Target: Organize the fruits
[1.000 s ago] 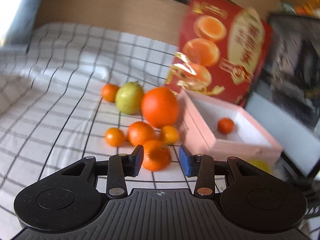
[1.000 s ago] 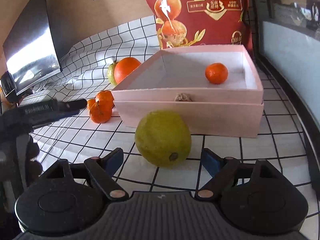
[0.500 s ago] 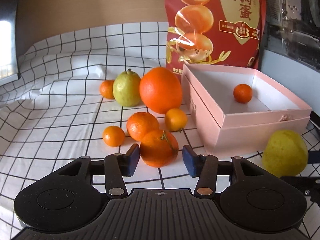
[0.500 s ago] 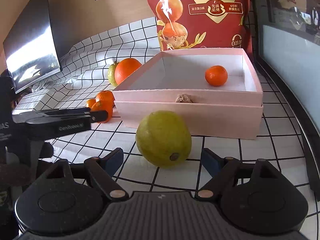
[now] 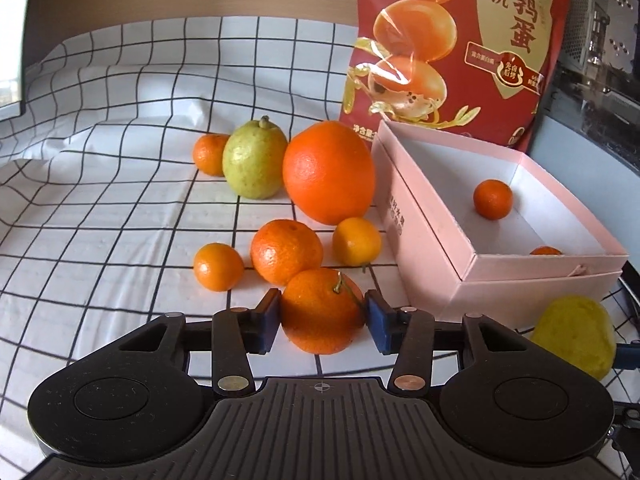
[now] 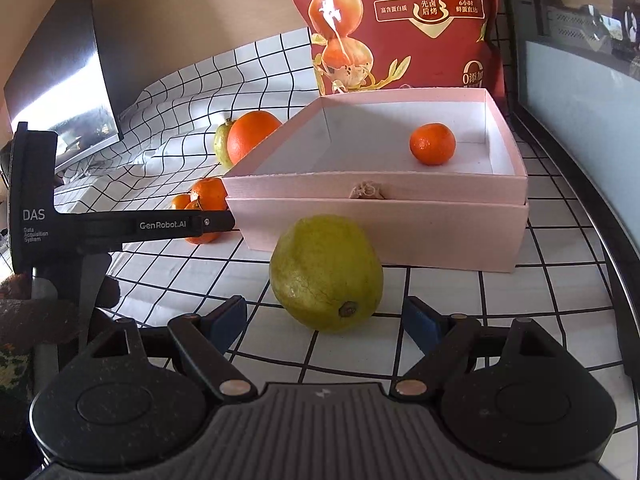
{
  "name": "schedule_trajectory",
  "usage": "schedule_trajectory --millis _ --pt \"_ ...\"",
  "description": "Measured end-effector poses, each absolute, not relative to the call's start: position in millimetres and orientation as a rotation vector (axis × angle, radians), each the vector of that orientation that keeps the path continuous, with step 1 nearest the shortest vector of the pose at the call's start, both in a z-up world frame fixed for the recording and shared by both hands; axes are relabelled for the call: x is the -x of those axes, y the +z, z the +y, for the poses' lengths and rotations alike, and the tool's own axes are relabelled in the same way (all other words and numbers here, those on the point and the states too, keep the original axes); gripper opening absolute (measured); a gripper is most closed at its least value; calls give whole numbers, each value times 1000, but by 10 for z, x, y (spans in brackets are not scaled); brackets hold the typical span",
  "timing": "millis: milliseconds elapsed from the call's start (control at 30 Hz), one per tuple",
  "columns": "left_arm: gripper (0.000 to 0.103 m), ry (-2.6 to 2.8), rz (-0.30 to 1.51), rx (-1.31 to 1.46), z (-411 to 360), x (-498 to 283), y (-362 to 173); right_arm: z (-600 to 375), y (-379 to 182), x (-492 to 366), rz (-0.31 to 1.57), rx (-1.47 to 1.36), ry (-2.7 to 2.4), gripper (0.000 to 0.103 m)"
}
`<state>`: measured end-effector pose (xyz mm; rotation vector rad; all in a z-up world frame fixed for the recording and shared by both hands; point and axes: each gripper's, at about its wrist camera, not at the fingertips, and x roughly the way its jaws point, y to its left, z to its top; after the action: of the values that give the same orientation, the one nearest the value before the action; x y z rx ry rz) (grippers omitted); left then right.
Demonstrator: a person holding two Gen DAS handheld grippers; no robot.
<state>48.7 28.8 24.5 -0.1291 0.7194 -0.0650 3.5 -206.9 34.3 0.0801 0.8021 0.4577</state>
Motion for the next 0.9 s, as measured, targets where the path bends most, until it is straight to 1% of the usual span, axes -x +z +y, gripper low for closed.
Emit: schedule_trajectory --millis 200,367,467,633,667,833,900 --pt "50 -145 667 197 352 -38 352 -2087 354 -21 788 -90 458 86" --pt "50 -232 656 186 201 327 323 -2117 349 -23 784 -111 465 86" --pt "50 -230 689 137 97 396 261 -2150 331 -40 790 -139 445 88" --pt "50 -206 689 111 53 407 259 -2139 311 -53 801 -137 437 90" --pt "50 -206 690 108 53 403 257 -2121 310 -51 804 -124 436 90" --pt "50 -205 685 110 62 412 250 -2028 300 -85 829 -69 465 102" --pt "50 -208 684 118 78 418 251 -1989 292 -94 837 -52 471 103"
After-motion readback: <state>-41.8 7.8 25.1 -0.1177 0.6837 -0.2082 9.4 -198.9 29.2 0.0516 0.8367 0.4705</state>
